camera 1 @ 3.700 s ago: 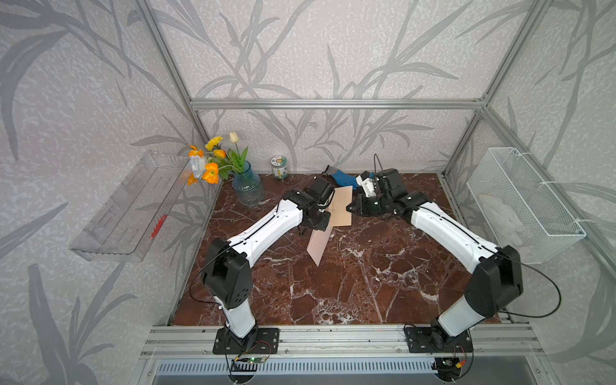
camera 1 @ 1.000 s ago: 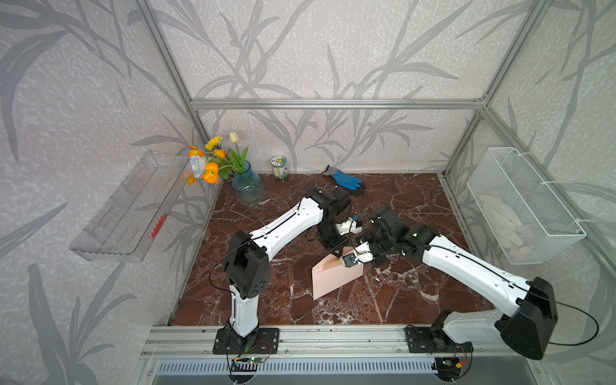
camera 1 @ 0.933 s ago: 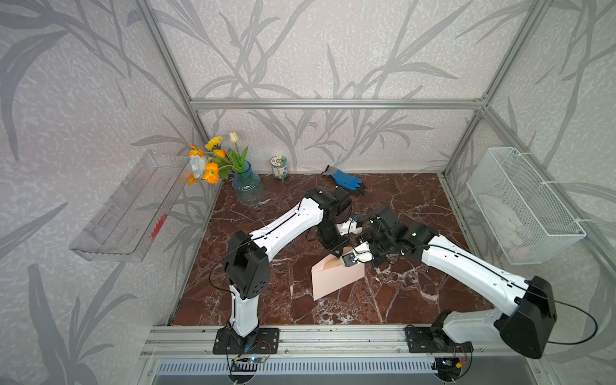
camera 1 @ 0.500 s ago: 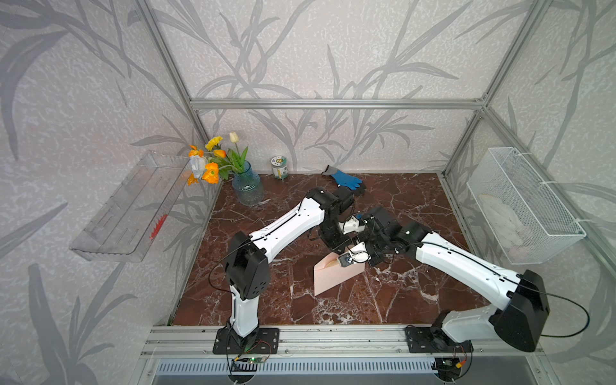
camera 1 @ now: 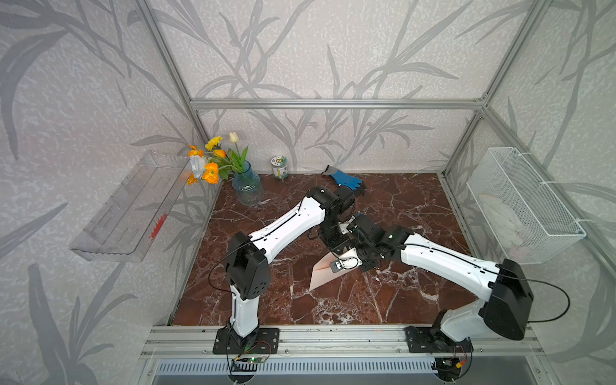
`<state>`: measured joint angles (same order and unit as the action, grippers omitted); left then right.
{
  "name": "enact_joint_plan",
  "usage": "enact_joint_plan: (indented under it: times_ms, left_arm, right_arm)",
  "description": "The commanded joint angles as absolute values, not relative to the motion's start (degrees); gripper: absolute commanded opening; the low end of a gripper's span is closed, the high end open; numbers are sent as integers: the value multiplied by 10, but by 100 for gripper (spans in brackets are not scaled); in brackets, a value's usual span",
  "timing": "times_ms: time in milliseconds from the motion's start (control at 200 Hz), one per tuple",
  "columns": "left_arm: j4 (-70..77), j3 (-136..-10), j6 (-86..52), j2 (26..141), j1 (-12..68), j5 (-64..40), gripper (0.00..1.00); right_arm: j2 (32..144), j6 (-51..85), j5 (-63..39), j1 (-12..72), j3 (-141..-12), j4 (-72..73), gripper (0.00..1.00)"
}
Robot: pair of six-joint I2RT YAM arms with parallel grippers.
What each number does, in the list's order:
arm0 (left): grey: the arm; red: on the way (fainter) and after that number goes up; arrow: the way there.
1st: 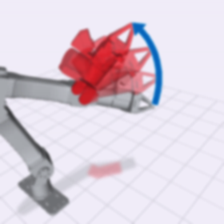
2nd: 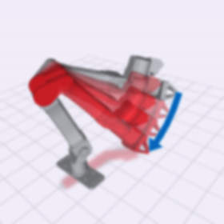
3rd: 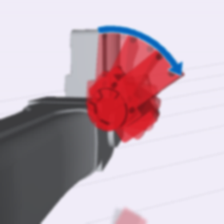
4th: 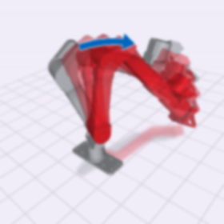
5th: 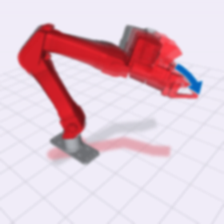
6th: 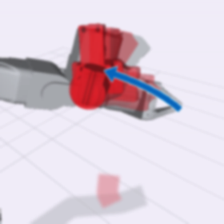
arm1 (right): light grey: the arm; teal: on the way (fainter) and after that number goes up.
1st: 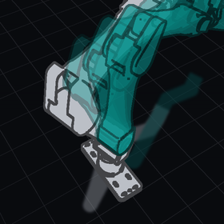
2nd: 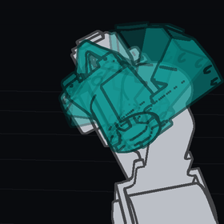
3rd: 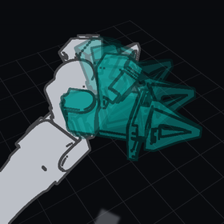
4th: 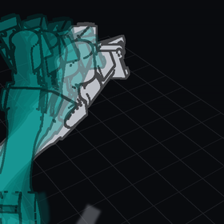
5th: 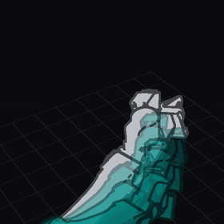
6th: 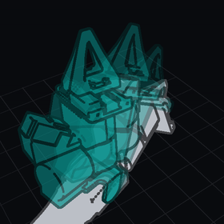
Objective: Fold the letter paper in half and place it into the envelope
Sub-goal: Place the letter paper in the envelope, then place the envelope at the center of the board.
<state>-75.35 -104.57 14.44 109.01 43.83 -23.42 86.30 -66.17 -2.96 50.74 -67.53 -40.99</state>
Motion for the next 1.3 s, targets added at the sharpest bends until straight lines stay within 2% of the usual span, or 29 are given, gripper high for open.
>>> enact_joint_plan:
  times_ms: [0, 135, 145, 195, 205, 210, 220, 225, 240, 560, 745, 945, 1075, 1155, 1200, 1295]
  left_arm:
    - [-732, -1064, 139, 1095, 446, -249, 0]
    - [-724, -1058, 136, 1094, 447, -256, 0]
    - [-723, -1058, 136, 1094, 447, -256, 0]
    - [-723, -1055, 136, 1095, 446, -255, 0]
    - [-723, -1054, 136, 1095, 447, -255, 0]
    - [-723, -1054, 137, 1094, 447, -255, 0]
    - [-723, -1053, 137, 1094, 447, -254, 0]
    - [-723, -1053, 137, 1095, 447, -254, 0]
    - [-723, -1052, 138, 1095, 447, -254, 0]
    - [-707, -1020, 146, 1094, 438, -248, 0]
    - [-662, -986, 133, 1098, 426, -288, 0]
    - [-610, -943, 109, 1118, 424, -261, 0]
    - [-576, -912, 87, 1117, 422, -239, 0]
    - [-554, -890, 73, 1116, 420, -232, 0]
    - [-537, -877, 63, 1115, 417, -228, 0]
    - [-499, -849, 34, 1108, 411, -211, 0]
  right_arm:
    - [877, -641, -26, 522, -706, -418, 0]
    - [893, -628, -25, 526, -719, -420, 0]
    - [893, -628, -24, 526, -720, -421, 4]
    - [895, -623, -15, 527, -721, -421, 27]
    - [895, -622, -13, 527, -721, -420, 41]
    - [895, -621, -12, 527, -721, -420, 52]
    - [895, -620, -10, 526, -721, -420, 83]
    - [895, -620, -9, 526, -721, -421, 92]
    - [895, -618, -5, 527, -720, -420, 100]
    - [817, -579, 18, 526, -706, -402, 99]
    - [747, -550, 58, 521, -730, -417, 99]
    - [688, -494, 111, 516, -717, -411, 99]
    - [628, -398, 179, 512, -652, -291, 99]
    - [596, -286, 230, 500, -612, -221, 99]
    - [586, -208, 258, 495, -609, -226, 99]
    - [595, -97, 238, 483, -630, -310, 99]
